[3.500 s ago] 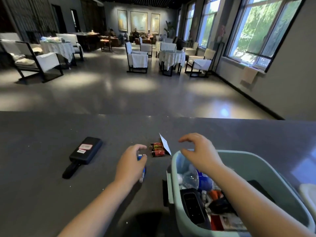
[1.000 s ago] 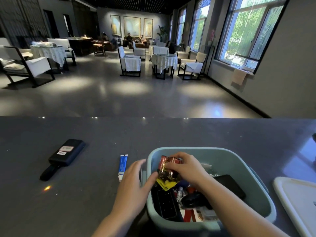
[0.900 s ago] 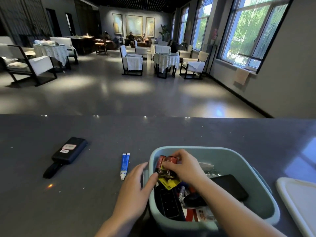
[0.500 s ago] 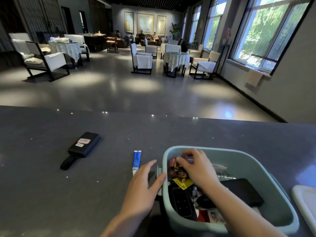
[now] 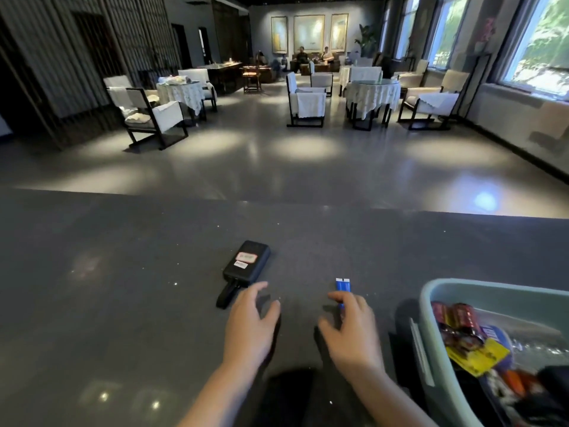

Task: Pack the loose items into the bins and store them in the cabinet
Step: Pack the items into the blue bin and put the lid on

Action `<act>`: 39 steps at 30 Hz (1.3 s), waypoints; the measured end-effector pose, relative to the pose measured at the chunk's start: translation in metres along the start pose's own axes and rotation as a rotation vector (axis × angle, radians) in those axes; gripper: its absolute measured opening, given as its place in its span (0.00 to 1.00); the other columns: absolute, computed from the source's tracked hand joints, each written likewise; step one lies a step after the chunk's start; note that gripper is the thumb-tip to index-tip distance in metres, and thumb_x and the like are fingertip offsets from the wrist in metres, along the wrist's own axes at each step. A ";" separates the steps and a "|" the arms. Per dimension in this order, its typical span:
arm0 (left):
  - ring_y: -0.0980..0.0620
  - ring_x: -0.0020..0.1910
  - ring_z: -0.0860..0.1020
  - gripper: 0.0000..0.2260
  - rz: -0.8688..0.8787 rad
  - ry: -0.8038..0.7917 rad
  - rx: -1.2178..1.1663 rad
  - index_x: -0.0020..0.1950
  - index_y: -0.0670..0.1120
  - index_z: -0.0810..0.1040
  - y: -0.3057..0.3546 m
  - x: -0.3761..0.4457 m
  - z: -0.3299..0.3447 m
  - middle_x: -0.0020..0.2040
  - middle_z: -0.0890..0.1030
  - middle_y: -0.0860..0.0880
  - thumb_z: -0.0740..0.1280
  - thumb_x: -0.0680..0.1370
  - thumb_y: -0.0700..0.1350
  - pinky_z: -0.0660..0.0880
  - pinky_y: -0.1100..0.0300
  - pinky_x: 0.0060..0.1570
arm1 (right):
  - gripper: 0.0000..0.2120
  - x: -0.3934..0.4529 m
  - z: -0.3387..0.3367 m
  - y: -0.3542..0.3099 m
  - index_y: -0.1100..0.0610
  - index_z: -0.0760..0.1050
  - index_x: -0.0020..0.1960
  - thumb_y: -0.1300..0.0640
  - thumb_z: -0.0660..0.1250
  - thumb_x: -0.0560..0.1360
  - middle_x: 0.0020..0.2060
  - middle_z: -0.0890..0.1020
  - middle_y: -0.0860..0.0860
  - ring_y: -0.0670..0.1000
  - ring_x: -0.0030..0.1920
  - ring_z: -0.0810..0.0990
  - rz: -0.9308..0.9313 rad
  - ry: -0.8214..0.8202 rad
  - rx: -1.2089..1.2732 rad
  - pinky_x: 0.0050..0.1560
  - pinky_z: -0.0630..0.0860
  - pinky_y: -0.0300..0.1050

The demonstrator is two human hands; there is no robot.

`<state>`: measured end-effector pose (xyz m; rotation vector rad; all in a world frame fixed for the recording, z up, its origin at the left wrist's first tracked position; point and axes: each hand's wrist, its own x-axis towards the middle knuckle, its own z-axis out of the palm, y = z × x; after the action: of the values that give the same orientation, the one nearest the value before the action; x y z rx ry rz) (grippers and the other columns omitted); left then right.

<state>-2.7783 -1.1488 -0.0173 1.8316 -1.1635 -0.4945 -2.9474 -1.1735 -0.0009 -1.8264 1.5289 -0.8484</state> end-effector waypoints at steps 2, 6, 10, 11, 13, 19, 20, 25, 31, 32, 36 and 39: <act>0.55 0.61 0.73 0.17 0.006 0.005 0.088 0.63 0.52 0.73 -0.008 0.019 -0.009 0.60 0.75 0.55 0.69 0.75 0.47 0.70 0.57 0.60 | 0.21 0.013 0.012 0.007 0.48 0.69 0.65 0.55 0.69 0.74 0.60 0.70 0.45 0.47 0.64 0.67 0.111 0.024 -0.072 0.63 0.69 0.45; 0.48 0.65 0.69 0.20 0.056 0.022 0.366 0.65 0.50 0.72 -0.024 0.064 -0.018 0.65 0.72 0.51 0.69 0.74 0.50 0.68 0.52 0.63 | 0.24 0.033 0.026 0.023 0.49 0.66 0.67 0.50 0.68 0.74 0.63 0.70 0.50 0.52 0.63 0.68 0.197 0.111 -0.302 0.61 0.69 0.48; 0.44 0.69 0.64 0.31 -0.055 -0.069 0.490 0.70 0.50 0.66 -0.044 0.107 -0.018 0.71 0.66 0.46 0.71 0.71 0.57 0.62 0.51 0.66 | 0.26 0.044 0.037 0.034 0.53 0.66 0.68 0.48 0.69 0.74 0.62 0.72 0.52 0.53 0.61 0.69 0.269 0.174 -0.327 0.59 0.69 0.47; 0.43 0.68 0.65 0.33 -0.078 -0.087 0.476 0.70 0.49 0.66 -0.047 0.115 -0.015 0.70 0.67 0.46 0.72 0.70 0.58 0.63 0.51 0.65 | 0.24 0.045 0.039 0.036 0.53 0.67 0.67 0.48 0.69 0.74 0.61 0.72 0.52 0.53 0.61 0.70 0.269 0.183 -0.326 0.59 0.70 0.47; 0.42 0.67 0.65 0.38 -0.100 -0.103 0.460 0.72 0.47 0.63 -0.049 0.127 -0.007 0.68 0.68 0.44 0.73 0.68 0.59 0.63 0.51 0.64 | 0.20 0.047 0.041 0.039 0.54 0.69 0.64 0.52 0.69 0.74 0.58 0.74 0.53 0.54 0.59 0.72 0.256 0.178 -0.326 0.58 0.71 0.48; 0.36 0.61 0.68 0.37 -0.153 -0.019 0.499 0.66 0.41 0.69 -0.047 0.132 0.005 0.61 0.74 0.37 0.75 0.65 0.59 0.68 0.47 0.57 | 0.15 0.028 0.021 0.020 0.54 0.68 0.63 0.57 0.63 0.77 0.58 0.73 0.52 0.54 0.60 0.69 0.161 0.123 -0.332 0.59 0.66 0.45; 0.35 0.60 0.69 0.36 -0.149 -0.011 0.480 0.64 0.40 0.71 -0.047 0.126 0.003 0.59 0.75 0.36 0.76 0.64 0.59 0.68 0.47 0.56 | 0.16 0.023 0.016 0.011 0.54 0.68 0.64 0.57 0.62 0.77 0.59 0.72 0.52 0.54 0.61 0.68 0.113 0.127 -0.300 0.61 0.64 0.45; 0.36 0.57 0.71 0.39 -0.037 -0.023 0.238 0.62 0.41 0.74 -0.007 0.054 0.015 0.55 0.77 0.35 0.71 0.57 0.62 0.67 0.45 0.58 | 0.18 -0.018 -0.047 -0.027 0.51 0.65 0.68 0.55 0.61 0.78 0.61 0.70 0.48 0.49 0.62 0.65 -0.071 0.194 -0.157 0.64 0.61 0.39; 0.45 0.55 0.76 0.38 0.120 -0.084 -0.100 0.62 0.53 0.73 0.075 -0.012 0.030 0.54 0.78 0.49 0.72 0.55 0.66 0.75 0.42 0.54 | 0.16 -0.057 -0.152 -0.013 0.48 0.69 0.63 0.56 0.65 0.77 0.56 0.73 0.42 0.44 0.57 0.68 -0.149 0.367 -0.107 0.58 0.64 0.37; 0.47 0.55 0.76 0.38 0.156 -0.093 -0.141 0.62 0.54 0.73 0.089 -0.021 0.032 0.54 0.78 0.50 0.72 0.55 0.66 0.75 0.43 0.54 | 0.16 -0.060 -0.168 -0.001 0.48 0.69 0.62 0.57 0.66 0.76 0.55 0.74 0.43 0.45 0.56 0.69 -0.116 0.377 -0.110 0.57 0.65 0.38; 0.50 0.59 0.73 0.33 0.264 -0.138 -0.255 0.60 0.62 0.71 0.145 -0.061 0.043 0.53 0.74 0.58 0.71 0.55 0.65 0.72 0.48 0.58 | 0.14 -0.072 -0.214 0.057 0.46 0.70 0.59 0.56 0.67 0.76 0.50 0.75 0.44 0.45 0.48 0.73 0.112 0.103 -0.190 0.46 0.68 0.33; 0.52 0.59 0.72 0.31 0.304 -0.168 -0.271 0.59 0.65 0.69 0.163 -0.082 0.062 0.52 0.71 0.63 0.76 0.58 0.60 0.72 0.49 0.58 | 0.13 -0.080 -0.232 0.090 0.49 0.73 0.54 0.62 0.69 0.73 0.47 0.77 0.49 0.45 0.42 0.73 0.157 -0.132 -0.189 0.44 0.71 0.36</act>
<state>-2.9458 -1.1336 0.0769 1.3738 -1.3868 -0.6048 -3.1946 -1.1192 0.0636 -1.8248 1.6876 -0.5150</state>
